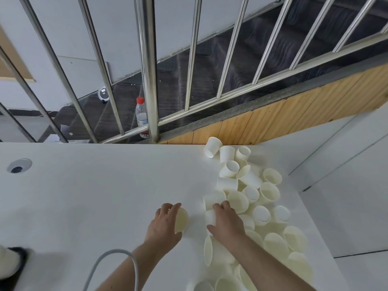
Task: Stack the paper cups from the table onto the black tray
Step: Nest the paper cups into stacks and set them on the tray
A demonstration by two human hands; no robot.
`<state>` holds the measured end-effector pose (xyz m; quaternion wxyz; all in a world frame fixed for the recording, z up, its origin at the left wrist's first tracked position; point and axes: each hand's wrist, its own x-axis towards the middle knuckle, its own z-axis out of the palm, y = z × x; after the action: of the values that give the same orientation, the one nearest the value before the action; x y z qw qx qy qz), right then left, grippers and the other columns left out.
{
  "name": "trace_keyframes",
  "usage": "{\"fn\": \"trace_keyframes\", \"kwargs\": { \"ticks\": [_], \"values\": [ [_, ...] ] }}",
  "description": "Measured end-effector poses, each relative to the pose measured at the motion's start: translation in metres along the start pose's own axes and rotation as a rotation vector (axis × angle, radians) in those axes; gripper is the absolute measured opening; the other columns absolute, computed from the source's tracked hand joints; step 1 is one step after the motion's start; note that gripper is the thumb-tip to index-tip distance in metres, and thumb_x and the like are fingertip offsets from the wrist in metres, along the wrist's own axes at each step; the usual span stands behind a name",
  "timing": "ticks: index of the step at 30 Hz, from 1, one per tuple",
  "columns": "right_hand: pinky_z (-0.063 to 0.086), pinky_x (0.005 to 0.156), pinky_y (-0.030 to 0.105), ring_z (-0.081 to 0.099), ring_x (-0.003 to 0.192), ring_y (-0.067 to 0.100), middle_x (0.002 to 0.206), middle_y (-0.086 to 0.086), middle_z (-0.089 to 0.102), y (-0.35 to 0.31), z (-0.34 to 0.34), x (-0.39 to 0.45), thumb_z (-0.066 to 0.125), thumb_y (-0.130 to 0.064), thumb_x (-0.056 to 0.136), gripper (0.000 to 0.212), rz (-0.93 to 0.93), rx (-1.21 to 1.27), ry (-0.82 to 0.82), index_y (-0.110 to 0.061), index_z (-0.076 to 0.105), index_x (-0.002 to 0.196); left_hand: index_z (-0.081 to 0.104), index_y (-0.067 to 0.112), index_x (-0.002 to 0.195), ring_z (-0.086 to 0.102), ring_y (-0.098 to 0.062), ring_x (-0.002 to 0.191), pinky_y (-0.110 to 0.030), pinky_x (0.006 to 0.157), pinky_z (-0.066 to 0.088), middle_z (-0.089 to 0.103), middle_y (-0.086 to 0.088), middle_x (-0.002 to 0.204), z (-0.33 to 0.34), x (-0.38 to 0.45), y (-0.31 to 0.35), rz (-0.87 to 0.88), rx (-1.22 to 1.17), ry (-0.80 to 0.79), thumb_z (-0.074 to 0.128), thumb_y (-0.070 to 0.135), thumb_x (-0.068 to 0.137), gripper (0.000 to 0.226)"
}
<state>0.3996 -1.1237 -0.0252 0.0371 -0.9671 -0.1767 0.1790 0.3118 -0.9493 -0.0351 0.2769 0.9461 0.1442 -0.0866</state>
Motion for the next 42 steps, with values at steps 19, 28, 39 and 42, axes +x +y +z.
{"fn": "trace_keyframes", "kwargs": {
  "ticks": [19,28,39,42],
  "values": [
    [0.037,0.068,0.02,0.049,0.098,0.011,0.112,-0.005,0.042,-0.011,0.004,-0.008,0.061,-0.041,0.09,0.027,-0.229,0.09,0.072,-0.019,0.046,0.086,0.024,0.028,0.145,0.038,-0.018,0.126,-0.025,0.089,0.047,0.033,0.004,0.14,-0.001,0.001,-0.007,0.03,0.01,0.021,0.062,0.022,0.081,0.074],
    [0.044,0.076,0.019,0.04,0.119,0.01,0.129,-0.006,0.033,-0.007,0.004,-0.011,0.067,-0.045,0.083,0.054,-0.274,0.071,0.05,-0.02,0.047,0.127,0.019,0.03,0.147,0.034,-0.016,0.13,-0.025,0.092,0.047,0.026,0.007,0.145,-0.001,-0.002,-0.005,0.077,0.034,-0.006,0.067,0.035,0.079,0.084],
    [0.047,0.096,0.029,0.026,0.136,0.015,0.146,-0.009,0.029,-0.025,0.007,-0.008,0.06,-0.027,0.09,0.067,-0.308,0.087,0.023,-0.023,0.028,0.148,0.019,0.025,0.148,0.03,-0.014,0.132,-0.02,0.091,0.044,0.027,0.01,0.146,-0.003,-0.005,-0.006,0.11,0.022,0.026,0.058,0.027,0.084,0.075],
    [0.046,0.096,0.028,0.027,0.135,0.014,0.144,-0.009,0.029,-0.026,0.004,-0.012,0.061,-0.028,0.089,0.067,-0.288,0.118,0.043,-0.024,0.029,0.148,0.017,0.021,0.149,0.027,-0.015,0.134,-0.021,0.093,0.045,0.024,0.008,0.147,-0.003,-0.004,-0.006,0.11,0.003,0.025,0.057,0.026,0.084,0.077]
  ]
}}
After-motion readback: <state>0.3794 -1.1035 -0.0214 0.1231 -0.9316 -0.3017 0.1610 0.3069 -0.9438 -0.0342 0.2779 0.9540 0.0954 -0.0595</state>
